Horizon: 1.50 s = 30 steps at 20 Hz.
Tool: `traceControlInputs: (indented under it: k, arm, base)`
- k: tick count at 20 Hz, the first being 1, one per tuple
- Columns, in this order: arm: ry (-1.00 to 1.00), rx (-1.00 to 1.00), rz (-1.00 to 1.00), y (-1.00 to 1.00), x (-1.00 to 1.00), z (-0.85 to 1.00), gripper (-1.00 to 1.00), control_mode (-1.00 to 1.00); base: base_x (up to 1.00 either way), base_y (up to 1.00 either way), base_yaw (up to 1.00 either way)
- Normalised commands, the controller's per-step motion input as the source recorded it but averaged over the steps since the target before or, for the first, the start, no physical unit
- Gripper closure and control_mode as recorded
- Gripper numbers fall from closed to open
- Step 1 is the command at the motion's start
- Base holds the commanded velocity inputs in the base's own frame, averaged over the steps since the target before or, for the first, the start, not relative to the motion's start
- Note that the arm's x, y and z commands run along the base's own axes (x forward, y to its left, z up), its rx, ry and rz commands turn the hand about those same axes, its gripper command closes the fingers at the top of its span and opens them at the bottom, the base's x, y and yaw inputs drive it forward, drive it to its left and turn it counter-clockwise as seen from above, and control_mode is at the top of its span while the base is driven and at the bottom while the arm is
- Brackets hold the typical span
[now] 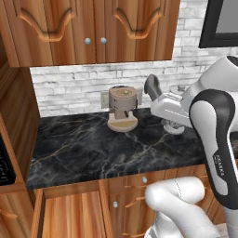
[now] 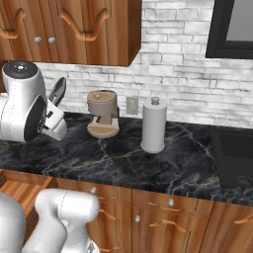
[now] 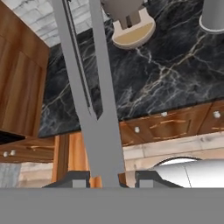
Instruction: Take the tongs from the drawer on the left and place them on the dining counter next to the tray containing the hot dog.
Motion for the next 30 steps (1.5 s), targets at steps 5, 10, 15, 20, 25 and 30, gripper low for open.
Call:
traceControlInputs:
  k: [5,10,15,20,25,30]
  arm:
    - [0.00,0.00,0.00,0.00,0.00,0.00,1.00,1.00]
    - [0.00,0.00,0.00,0.00,0.00,0.00,1.00,1.00]
    - [0.00,0.00,0.00,0.00,0.00,0.00,1.00,1.00]
    - [0.00,0.00,0.00,0.00,0.00,0.00,1.00,1.00]
    - [0.00,0.00,0.00,0.00,0.00,0.00,1.00,1.00]
    - [0.00,0.00,0.00,0.00,0.00,0.00,1.00,1.00]
  base:
    - [-0.20,-0.49,-0.44]
    - [0.06,-1.00,-0.77]
    - [0.06,-1.00,-0.82]
    - [0.08,-0.74,-0.88]
    - [0.14,-0.65,-0.90]
    - [0.21,-0.27,-0.92]
